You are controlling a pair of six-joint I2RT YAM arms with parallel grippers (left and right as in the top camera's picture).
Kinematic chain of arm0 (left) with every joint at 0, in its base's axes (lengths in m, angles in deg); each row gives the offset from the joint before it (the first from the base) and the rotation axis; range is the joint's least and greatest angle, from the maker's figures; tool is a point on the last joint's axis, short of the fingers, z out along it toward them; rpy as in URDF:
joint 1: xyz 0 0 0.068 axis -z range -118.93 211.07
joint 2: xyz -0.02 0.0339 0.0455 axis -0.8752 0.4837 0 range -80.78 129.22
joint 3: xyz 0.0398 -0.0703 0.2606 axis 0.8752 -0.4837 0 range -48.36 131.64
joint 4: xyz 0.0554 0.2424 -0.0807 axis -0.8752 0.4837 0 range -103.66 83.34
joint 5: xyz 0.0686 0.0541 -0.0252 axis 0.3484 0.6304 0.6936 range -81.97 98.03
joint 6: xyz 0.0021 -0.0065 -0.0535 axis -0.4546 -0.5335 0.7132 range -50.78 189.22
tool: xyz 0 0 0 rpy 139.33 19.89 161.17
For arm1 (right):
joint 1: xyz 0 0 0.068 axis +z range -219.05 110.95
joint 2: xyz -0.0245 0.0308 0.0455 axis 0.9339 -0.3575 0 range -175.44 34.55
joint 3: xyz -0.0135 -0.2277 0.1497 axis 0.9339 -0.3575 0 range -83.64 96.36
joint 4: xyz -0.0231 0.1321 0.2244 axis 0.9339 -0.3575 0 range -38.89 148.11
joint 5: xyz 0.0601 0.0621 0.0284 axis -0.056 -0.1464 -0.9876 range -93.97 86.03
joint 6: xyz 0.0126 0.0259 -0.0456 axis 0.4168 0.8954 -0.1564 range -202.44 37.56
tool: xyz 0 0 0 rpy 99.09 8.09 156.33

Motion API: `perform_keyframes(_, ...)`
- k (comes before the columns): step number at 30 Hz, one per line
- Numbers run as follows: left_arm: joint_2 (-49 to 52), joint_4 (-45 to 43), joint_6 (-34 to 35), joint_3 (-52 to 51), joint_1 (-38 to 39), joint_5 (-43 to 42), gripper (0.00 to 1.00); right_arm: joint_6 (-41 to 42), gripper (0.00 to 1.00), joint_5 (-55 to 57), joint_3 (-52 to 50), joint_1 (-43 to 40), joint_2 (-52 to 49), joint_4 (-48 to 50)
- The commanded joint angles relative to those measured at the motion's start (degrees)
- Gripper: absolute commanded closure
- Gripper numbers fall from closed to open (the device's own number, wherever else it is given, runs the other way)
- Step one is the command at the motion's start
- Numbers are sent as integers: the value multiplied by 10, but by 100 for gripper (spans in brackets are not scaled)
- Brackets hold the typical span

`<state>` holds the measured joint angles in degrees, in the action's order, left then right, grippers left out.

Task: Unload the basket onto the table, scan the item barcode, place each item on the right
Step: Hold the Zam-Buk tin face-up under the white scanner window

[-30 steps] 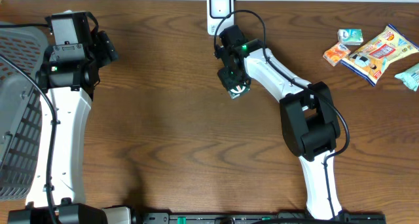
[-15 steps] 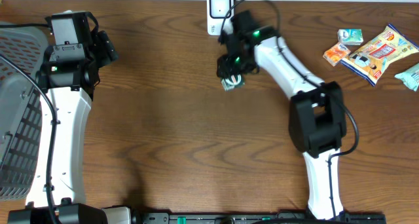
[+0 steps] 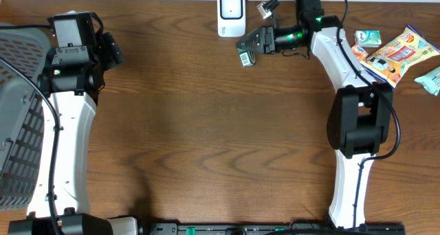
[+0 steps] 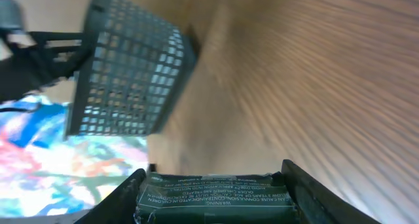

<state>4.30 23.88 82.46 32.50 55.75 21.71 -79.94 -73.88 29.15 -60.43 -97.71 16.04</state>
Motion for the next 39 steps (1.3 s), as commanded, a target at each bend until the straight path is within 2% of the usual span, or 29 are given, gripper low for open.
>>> perform_keyframes(1,4,2,-7,5,-2,5,2,9,47,-63,12,6,7,10)
perform_keyframes(6,4,2,-7,5,-2,5,2,54,50,39,12,16,7,28)
perform_keyframes(12,4,2,-7,5,-2,5,2,58,53,303,12,41,7,75)
perform_keyframes(19,4,2,-7,5,-2,5,2,19,56,602,15,63,8,228)
perform_keyframes(23,4,2,-7,5,-2,5,2,-68,56,680,15,83,7,338)
perform_keyframes(26,4,2,-7,5,-2,5,2,-198,56,747,15,110,3,429)
perform_keyframes(29,4,2,-7,5,-2,5,2,-277,57,798,15,130,-7,486)
perform_keyframes(32,4,2,-7,5,-2,5,2,-360,57,803,15,142,-25,523)
perform_keyframes(35,4,2,-7,5,-2,5,2,-417,59,804,15,144,-47,558)
perform_keyframes(39,4,2,-7,5,-2,5,2,-454,60,823,15,150,-80,618)
